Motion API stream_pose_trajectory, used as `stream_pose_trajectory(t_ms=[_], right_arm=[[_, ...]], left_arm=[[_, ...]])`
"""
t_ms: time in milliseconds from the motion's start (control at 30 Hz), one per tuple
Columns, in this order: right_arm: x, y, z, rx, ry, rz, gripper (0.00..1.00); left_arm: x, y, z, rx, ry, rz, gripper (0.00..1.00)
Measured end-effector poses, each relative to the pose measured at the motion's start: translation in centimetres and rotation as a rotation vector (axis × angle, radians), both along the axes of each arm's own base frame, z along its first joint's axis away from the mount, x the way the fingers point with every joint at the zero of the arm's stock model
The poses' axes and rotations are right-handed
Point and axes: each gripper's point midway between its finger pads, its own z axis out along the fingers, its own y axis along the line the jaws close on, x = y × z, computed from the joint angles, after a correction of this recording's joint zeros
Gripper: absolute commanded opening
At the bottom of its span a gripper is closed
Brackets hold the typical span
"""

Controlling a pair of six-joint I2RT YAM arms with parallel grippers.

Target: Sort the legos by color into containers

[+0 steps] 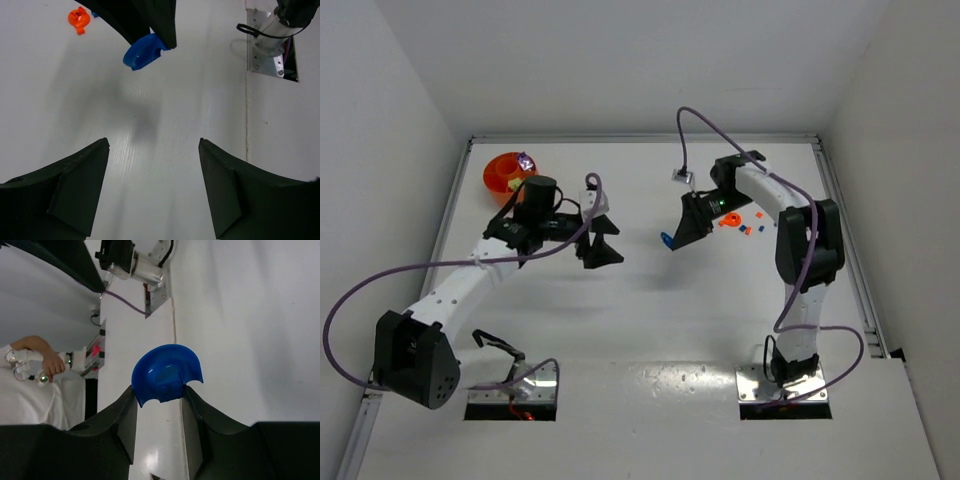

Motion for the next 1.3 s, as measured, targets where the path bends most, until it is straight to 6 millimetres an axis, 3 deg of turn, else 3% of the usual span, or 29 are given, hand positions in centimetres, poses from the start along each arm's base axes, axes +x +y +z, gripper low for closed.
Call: stream_pose_trajectory(t_ms=[200,433,633,733,1067,1300], right_arm=[[-4.2,0.7,1.4,-0.017,0.051,0.041,0.09],[-6.3,1.7,1.5,-0.045,0.059,0.074,0.09],[-6.9,2.3,1.0,-0.068,0.065,0.095,0.09],[-7.0,2.4,0.8,-0.076,0.063,0.100,0.09],[-7.4,2.5,0.4,-0.106,0.056,0.119,0.09],[-7.6,2.4,0.1,-0.115,0.040,0.133,0.09]], left_arm=[[-0.8,-2.3,0.1,0.042,-0.081,-0.097,0.74],[-2.1,-5.4,0.7,0.123,-0.232,-0.238,0.63],[-3.6,-7.8,-0.2,0.201,-0.316,-0.347,0.48],[-4.1,-8.0,-0.7,0.240,-0.343,-0.369,0.39],[-4.3,-8.4,-1.7,0.324,-0.420,-0.385,0.29],[-4.3,-8.5,-2.4,0.356,-0.429,-0.393,0.08]])
